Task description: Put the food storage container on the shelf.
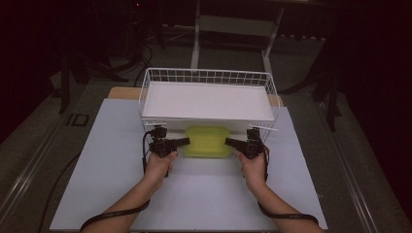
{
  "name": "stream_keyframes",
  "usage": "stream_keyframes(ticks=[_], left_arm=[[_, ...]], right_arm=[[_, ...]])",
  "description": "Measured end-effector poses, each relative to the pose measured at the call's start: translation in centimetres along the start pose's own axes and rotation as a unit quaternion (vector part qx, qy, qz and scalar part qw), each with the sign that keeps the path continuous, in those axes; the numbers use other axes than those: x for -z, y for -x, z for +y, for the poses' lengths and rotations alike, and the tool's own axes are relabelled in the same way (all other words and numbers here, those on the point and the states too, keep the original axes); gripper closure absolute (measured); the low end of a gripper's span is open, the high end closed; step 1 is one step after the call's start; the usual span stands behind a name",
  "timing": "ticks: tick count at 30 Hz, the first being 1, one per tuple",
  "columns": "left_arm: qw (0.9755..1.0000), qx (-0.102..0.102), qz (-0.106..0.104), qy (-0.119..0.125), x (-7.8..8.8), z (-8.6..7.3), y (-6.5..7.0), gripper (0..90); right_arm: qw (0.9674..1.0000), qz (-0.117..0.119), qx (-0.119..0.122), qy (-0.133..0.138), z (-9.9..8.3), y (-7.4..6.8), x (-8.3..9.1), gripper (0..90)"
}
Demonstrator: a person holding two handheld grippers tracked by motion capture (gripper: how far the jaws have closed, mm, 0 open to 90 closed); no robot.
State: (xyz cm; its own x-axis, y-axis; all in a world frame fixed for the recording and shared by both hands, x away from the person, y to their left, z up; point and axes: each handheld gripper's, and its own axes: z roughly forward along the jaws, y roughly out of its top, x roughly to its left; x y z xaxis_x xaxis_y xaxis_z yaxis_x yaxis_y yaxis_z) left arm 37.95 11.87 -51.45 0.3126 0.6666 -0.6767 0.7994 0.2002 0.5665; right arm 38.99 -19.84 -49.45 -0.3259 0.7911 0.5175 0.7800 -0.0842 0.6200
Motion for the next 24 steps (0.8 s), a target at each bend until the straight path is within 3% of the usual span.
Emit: stream_keyframes(ticks=[4, 6, 10, 14, 19, 23, 24], left_arm=[[0.9998, -0.015, 0.005, 0.011, -0.4, -0.1, -0.1, 73.8], [0.9994, -0.024, 0.018, 0.021, -0.6, -0.2, 0.0, 70.9], [0.9983, -0.04, 0.034, 0.026, -0.7, -0.1, 0.0, 63.8], [0.9983, -0.039, 0.03, 0.031, -0.6, -0.2, 0.1, 60.4], [0.9968, -0.065, 0.033, 0.034, -0.2, -0.2, 0.7, 55.6], [0.997, -0.062, 0.031, 0.036, 0.4, -0.3, 0.8, 53.4], [0.9965, -0.066, 0.037, 0.037, 0.6, -0.3, 0.9, 53.4]], right_arm=[[0.9998, -0.013, 0.015, 0.008, 0.0, -0.1, -0.2, 74.2], [0.9995, -0.021, 0.022, 0.011, 0.0, -0.1, -0.4, 72.7], [0.9996, -0.017, 0.022, 0.01, 0.1, 0.0, -0.6, 68.7], [0.9987, -0.023, 0.042, 0.014, -0.1, -0.4, -0.7, 61.2], [0.9978, -0.027, 0.055, 0.025, -0.3, -0.7, -0.3, 54.3], [0.9965, -0.025, 0.071, 0.036, -0.4, -1.0, 0.5, 51.3], [0.9972, -0.023, 0.063, 0.032, -0.5, -1.3, 0.8, 51.0]])
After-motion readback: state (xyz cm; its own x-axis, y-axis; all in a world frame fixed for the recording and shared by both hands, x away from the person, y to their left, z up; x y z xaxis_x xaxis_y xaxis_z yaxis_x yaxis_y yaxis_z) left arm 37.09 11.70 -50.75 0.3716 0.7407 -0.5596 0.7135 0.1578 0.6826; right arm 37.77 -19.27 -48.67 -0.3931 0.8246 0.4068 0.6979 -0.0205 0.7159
